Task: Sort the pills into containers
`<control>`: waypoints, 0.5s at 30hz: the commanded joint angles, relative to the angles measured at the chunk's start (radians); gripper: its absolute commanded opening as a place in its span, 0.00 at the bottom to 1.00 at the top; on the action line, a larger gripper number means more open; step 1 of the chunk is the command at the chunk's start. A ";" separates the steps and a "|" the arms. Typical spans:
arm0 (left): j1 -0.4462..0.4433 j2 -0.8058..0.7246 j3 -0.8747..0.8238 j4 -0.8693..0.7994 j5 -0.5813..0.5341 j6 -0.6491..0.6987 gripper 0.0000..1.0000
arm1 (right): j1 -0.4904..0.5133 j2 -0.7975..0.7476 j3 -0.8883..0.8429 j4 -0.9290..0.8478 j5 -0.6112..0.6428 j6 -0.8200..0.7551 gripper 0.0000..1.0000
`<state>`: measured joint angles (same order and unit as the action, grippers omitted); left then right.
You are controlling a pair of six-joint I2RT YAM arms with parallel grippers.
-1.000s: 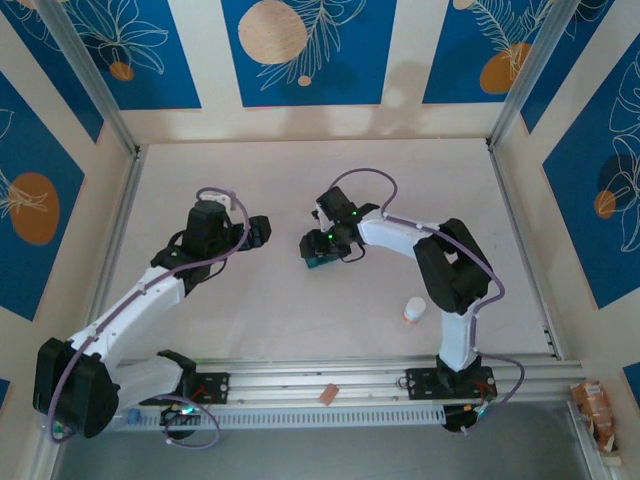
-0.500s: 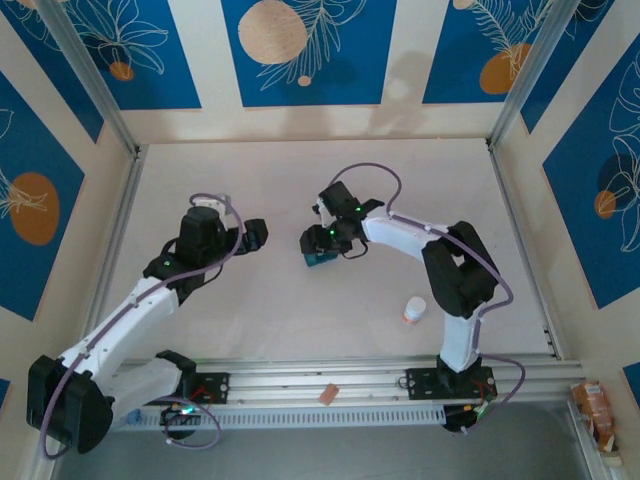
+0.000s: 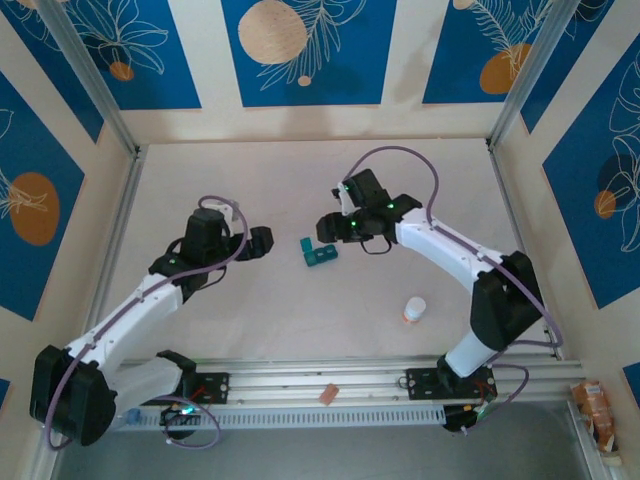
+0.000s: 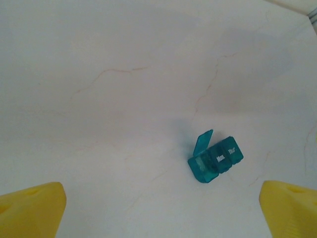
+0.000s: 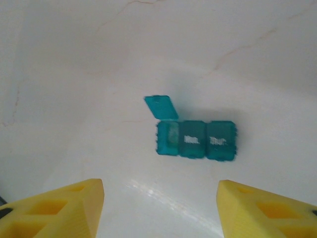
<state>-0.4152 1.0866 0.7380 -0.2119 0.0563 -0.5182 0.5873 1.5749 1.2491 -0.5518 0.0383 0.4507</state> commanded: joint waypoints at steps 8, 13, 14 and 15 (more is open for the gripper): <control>-0.050 0.069 -0.097 0.177 0.067 -0.058 1.00 | -0.044 -0.222 -0.138 -0.134 0.119 -0.001 0.63; -0.105 0.149 -0.116 0.272 0.071 -0.083 1.00 | -0.068 -0.324 -0.210 -0.216 0.160 0.024 0.64; -0.118 0.165 -0.120 0.290 0.068 -0.086 1.00 | -0.072 -0.344 -0.227 -0.239 0.169 0.031 0.64; -0.128 0.180 -0.124 0.307 0.065 -0.091 1.00 | -0.077 -0.358 -0.242 -0.255 0.174 0.038 0.64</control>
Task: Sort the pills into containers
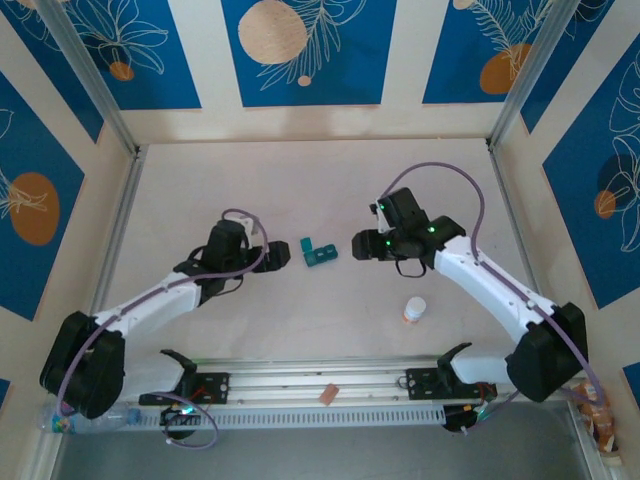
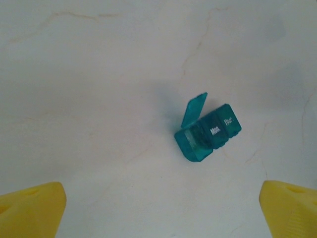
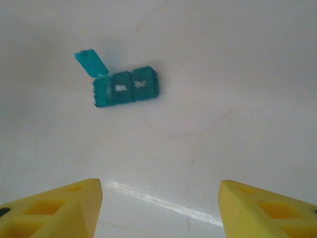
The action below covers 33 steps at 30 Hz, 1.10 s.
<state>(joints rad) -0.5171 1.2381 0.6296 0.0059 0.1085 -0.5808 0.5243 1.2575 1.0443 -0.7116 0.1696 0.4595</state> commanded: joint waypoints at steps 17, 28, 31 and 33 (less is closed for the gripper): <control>-0.062 0.147 -0.053 0.291 0.042 -0.075 1.00 | -0.112 -0.166 -0.188 -0.281 0.136 0.215 0.86; -0.061 0.129 -0.050 0.331 0.056 -0.089 1.00 | -0.119 -0.155 -0.310 -0.219 0.094 0.313 0.82; -0.061 0.126 -0.045 0.339 0.062 -0.093 1.00 | -0.108 -0.155 -0.338 -0.215 0.082 0.336 0.80; -0.061 0.124 -0.046 0.343 0.064 -0.093 1.00 | -0.095 -0.155 -0.349 -0.214 0.083 0.349 0.76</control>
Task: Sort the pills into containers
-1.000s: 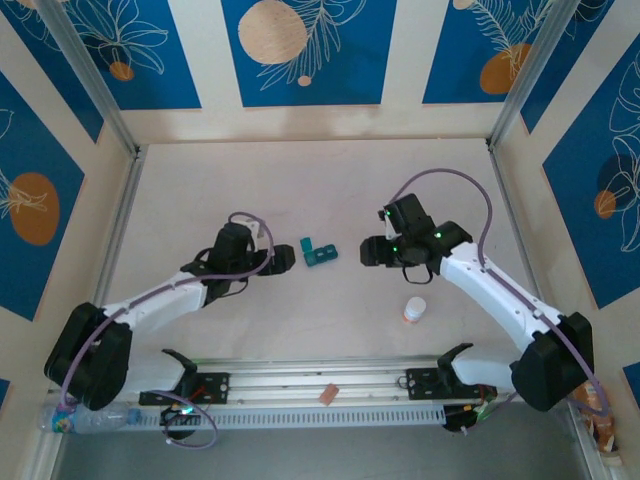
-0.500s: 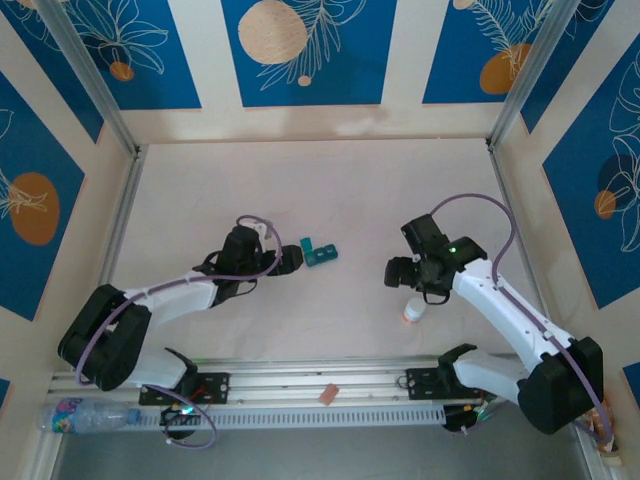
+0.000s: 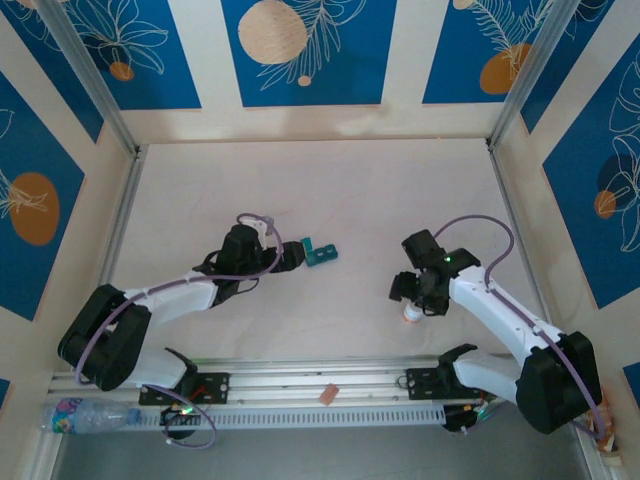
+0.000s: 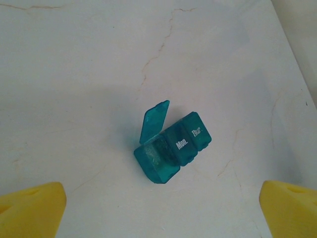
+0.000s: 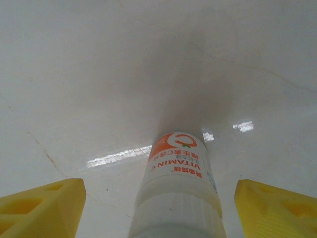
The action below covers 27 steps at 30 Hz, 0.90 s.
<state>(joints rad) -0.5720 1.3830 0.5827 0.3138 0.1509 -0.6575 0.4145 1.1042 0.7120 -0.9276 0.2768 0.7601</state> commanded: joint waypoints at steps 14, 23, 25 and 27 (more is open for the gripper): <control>-0.005 -0.036 -0.004 0.001 0.015 -0.001 1.00 | 0.042 0.048 -0.011 0.019 -0.003 0.049 0.43; -0.003 -0.068 0.042 -0.133 -0.108 -0.062 1.00 | 0.049 0.066 0.085 0.046 -0.052 -0.036 0.29; -0.002 -0.070 0.073 -0.202 -0.138 -0.042 1.00 | 0.049 0.078 0.127 0.053 -0.067 -0.058 0.29; -0.002 -0.069 0.101 -0.245 -0.142 0.003 1.00 | 0.048 0.104 0.171 0.073 -0.088 -0.079 0.29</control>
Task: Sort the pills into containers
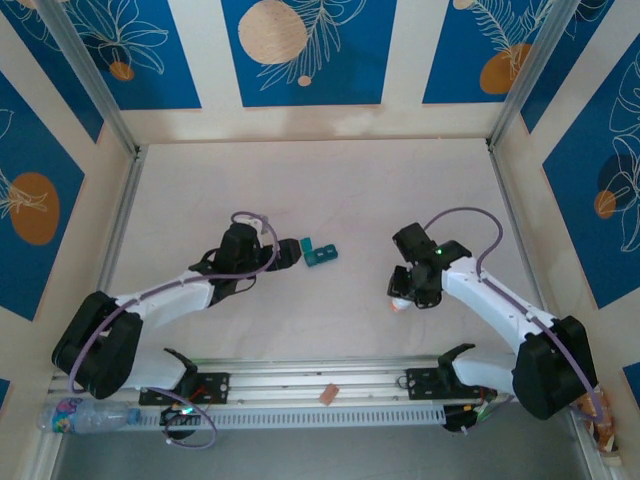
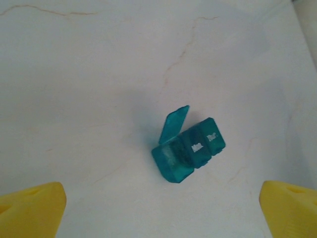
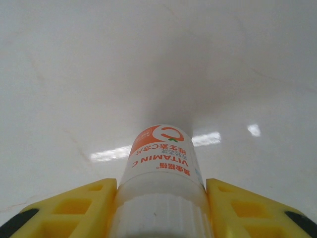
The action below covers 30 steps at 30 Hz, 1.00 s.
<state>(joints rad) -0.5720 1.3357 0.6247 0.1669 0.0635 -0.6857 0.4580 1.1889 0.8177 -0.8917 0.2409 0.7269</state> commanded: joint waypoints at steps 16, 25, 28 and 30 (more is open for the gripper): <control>-0.003 -0.024 0.172 -0.137 0.045 0.451 1.00 | -0.025 0.425 0.639 0.044 -0.289 -0.267 0.29; -0.002 0.016 0.130 0.112 0.206 0.653 1.00 | -0.085 0.624 0.986 -0.137 -0.504 -0.407 0.29; -0.002 0.040 0.072 0.291 0.238 0.685 1.00 | -0.111 0.656 1.027 -0.156 -0.600 -0.423 0.29; -0.003 0.061 0.044 0.399 0.269 0.689 1.00 | -0.116 0.672 1.044 -0.162 -0.633 -0.429 0.29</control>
<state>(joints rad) -0.5720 1.3651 0.7113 0.3561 0.2531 -0.0589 0.3523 1.8427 1.8198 -0.9874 -0.2607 0.3412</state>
